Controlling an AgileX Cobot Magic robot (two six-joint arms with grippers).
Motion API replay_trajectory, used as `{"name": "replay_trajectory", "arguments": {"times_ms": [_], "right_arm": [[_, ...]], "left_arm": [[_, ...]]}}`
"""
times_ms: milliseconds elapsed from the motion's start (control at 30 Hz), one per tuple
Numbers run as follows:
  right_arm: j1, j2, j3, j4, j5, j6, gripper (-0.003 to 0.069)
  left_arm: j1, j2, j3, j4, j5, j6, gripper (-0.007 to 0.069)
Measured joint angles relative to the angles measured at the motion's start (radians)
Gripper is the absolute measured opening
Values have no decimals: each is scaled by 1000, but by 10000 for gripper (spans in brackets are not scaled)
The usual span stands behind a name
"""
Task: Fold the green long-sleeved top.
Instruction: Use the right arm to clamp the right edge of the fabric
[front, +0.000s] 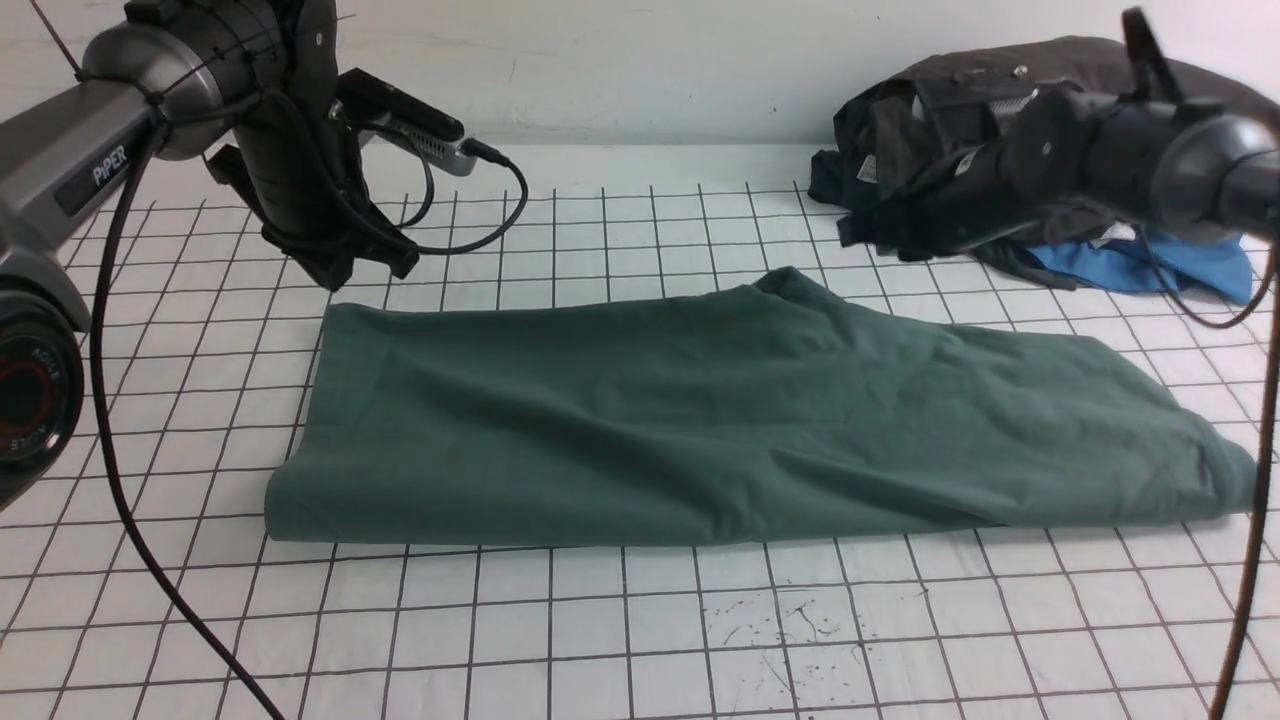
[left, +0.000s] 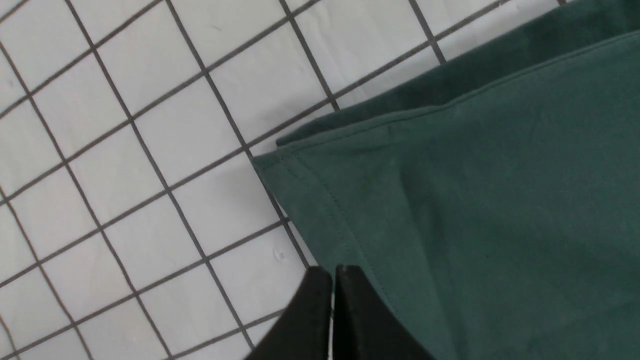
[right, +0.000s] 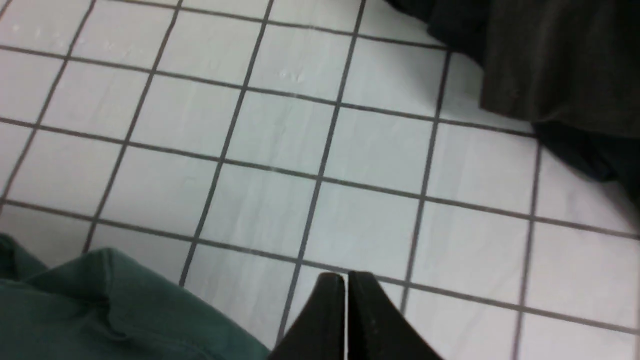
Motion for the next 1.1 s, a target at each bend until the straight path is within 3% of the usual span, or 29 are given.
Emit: {"name": "replay_trajectory", "arguments": {"times_ms": [233, 367, 667, 900, 1000, 1100], "right_arm": [[-103, -204, -82, -73, 451, -34, 1], [-173, -257, -83, -86, 611, -50, 1], [-276, -403, 177, -86, 613, -50, 1], [-339, -513, 501, -86, 405, -49, 9], [-372, -483, 539, -73, 351, -49, 45], [-402, -425, 540, -40, 312, -49, 132]], "left_arm": [[-13, -1, 0, -47, 65, 2, -8], [-51, -18, 0, -114, 65, 28, -8], [-102, -180, 96, -172, 66, 52, -8], [-102, -409, 336, -171, 67, 62, -8], [-102, -474, 406, -179, 53, 62, -8], [-102, -500, 439, -186, 39, 62, -8]]}}
